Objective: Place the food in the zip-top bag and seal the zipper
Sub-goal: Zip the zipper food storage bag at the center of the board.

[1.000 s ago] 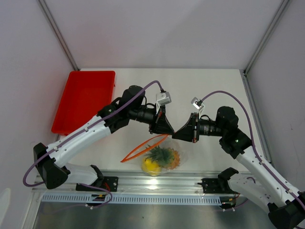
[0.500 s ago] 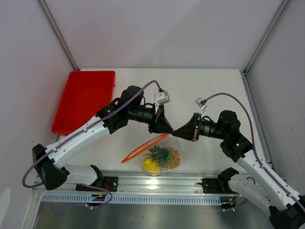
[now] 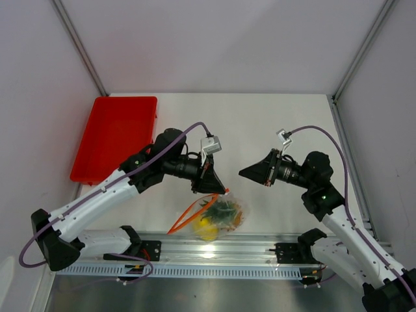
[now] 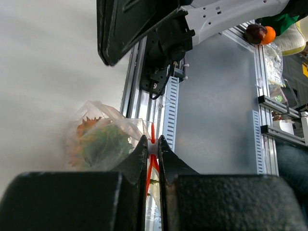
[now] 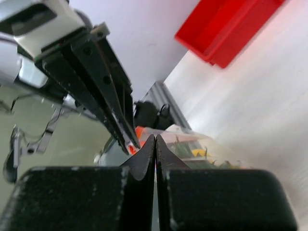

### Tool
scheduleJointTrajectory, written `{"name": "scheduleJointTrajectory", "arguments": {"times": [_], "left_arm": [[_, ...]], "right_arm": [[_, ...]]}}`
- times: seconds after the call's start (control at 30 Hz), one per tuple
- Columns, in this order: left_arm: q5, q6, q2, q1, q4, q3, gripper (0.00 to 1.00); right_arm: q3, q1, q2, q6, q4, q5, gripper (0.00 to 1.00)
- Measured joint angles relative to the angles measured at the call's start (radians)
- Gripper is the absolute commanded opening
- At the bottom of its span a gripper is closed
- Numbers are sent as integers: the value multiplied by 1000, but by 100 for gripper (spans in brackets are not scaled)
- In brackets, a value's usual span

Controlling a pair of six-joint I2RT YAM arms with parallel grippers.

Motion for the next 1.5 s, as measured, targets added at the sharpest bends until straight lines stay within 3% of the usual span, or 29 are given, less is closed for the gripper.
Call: {"name": "scheduleJointTrajectory", "arguments": {"times": [0.03, 0.1, 0.13, 0.23, 0.33, 0.47, 0.53, 0.6, 0.8, 1.1, 1.27, 1.5], "left_arm": [[0, 0, -5, 0, -4, 0, 1], [0, 0, -10, 0, -5, 0, 0], [0, -1, -10, 0, -4, 0, 1], [0, -7, -6, 0, -10, 10, 0], [3, -9, 13, 0, -11, 40, 1], [5, -10, 33, 0, -10, 58, 1], [6, -12, 39, 0, -10, 60, 1], [7, -16, 42, 0, -10, 60, 1], [15, -16, 42, -1, -12, 63, 1], [23, -16, 46, -2, -15, 72, 0], [25, -16, 46, -2, -15, 73, 1], [40, -16, 46, -2, -15, 73, 1]], "right_arm": [[5, 3, 15, -11, 19, -41, 1], [21, 18, 35, -55, -4, -68, 13], [35, 24, 42, -85, -30, -75, 25], [83, 38, 44, -185, -119, -110, 46], [112, 42, 43, -261, -157, -155, 56], [113, 54, 52, -322, -170, -206, 55], [113, 67, 64, -344, -169, -225, 32], [111, 85, 84, -356, -160, -243, 23], [110, 135, 127, -378, -115, -278, 37], [110, 159, 151, -444, -115, -275, 41], [119, 161, 151, -503, -174, -222, 57], [123, 164, 151, -539, -189, -221, 58]]}}
